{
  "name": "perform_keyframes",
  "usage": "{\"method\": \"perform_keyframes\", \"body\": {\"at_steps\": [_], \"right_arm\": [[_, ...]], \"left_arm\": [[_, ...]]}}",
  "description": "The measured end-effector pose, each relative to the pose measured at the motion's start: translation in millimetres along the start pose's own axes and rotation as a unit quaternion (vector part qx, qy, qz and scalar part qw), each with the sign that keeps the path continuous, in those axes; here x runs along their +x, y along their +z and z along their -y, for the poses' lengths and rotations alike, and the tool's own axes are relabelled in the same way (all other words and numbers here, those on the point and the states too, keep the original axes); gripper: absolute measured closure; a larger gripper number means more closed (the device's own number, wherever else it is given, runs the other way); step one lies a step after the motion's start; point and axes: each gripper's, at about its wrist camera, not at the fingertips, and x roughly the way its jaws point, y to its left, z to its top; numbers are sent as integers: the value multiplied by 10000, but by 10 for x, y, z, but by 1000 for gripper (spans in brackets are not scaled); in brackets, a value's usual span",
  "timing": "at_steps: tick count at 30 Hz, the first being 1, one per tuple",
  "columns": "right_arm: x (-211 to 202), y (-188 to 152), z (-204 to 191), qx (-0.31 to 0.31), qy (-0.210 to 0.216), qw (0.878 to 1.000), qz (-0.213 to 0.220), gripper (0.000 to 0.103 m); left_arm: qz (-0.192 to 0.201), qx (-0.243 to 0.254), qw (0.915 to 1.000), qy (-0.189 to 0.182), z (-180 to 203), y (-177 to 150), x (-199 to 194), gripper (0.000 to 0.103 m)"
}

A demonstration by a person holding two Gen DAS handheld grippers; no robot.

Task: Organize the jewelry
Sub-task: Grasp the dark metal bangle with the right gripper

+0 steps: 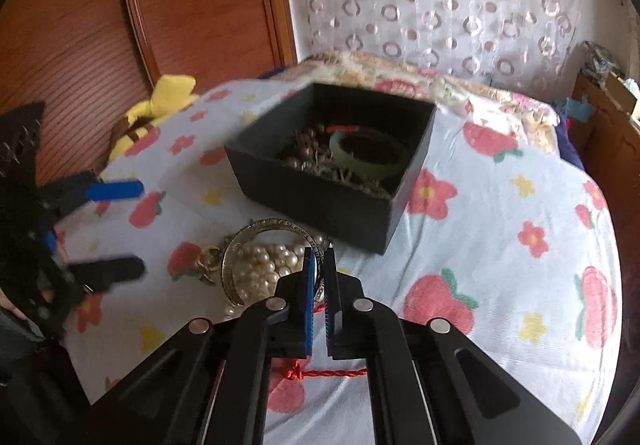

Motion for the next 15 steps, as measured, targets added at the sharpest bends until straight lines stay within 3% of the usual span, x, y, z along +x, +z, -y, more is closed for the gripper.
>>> {"method": "perform_keyframes", "body": {"at_steps": [4, 8, 11, 15], "right_arm": [[-198, 5, 19, 61, -43, 9996, 272, 98], [-331, -73, 73, 187, -40, 9992, 361, 98], [-377, -189, 136, 364, -1, 9988, 335, 98], [-431, -341, 207, 498, -4, 9982, 340, 98]], "left_arm": [[-86, 149, 9998, -58, 85, 1, 57, 10], [-352, 259, 9987, -246, 177, -1, 154, 39], [-522, 352, 9977, -238, 231, 7, 248, 55], [-625, 339, 9973, -200, 237, 14, 334, 64]]}}
